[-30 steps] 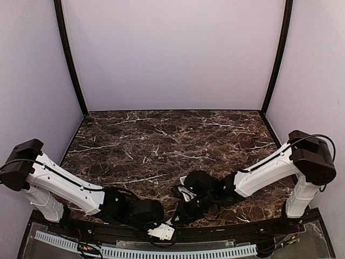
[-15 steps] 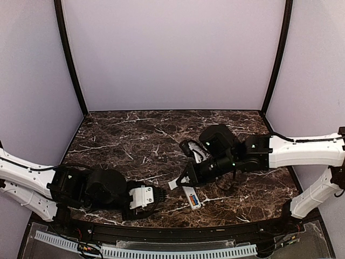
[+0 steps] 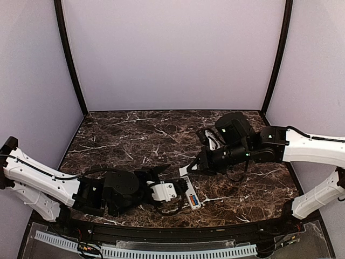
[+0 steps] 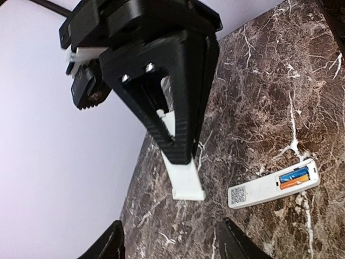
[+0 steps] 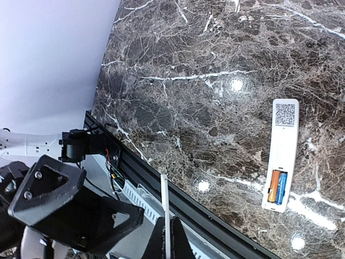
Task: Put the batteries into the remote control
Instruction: Pass from the right arm to the left
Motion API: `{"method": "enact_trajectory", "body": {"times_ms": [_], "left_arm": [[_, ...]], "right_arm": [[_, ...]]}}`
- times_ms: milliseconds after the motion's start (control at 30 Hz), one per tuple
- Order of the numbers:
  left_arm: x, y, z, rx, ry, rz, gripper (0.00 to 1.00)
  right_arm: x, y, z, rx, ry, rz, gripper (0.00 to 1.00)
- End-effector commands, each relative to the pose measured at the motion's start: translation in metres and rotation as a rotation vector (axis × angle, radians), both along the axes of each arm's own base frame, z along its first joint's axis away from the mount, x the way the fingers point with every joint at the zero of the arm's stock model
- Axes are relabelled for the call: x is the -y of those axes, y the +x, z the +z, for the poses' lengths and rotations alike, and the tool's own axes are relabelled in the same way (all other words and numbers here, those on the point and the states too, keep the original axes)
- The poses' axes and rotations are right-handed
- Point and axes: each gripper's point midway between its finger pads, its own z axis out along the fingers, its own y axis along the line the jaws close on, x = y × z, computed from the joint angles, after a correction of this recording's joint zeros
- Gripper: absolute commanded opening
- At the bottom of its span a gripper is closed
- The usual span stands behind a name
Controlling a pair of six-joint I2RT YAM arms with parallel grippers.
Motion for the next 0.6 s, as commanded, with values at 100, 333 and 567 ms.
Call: {"method": "enact_trajectory", "body": {"times_ms": [100,333,567], "left_arm": [[0.027,0.001,0.031,0.260,-0.115,-0.089,0.57],[0.019,0.028,0.057,0.545,-0.133,0.049,0.51],[0.019,0.037,0.067,0.668,-0.134,0.127,0.54]], "right_arm": [[-0.006,0.017,0.030,-0.009,0.116,-0.106,0.00],[0.007,0.023,0.054,0.055,0.145,-0.151,0.00],[0.006,0.027,0.064,0.090,0.129,-0.126,0.00]]}}
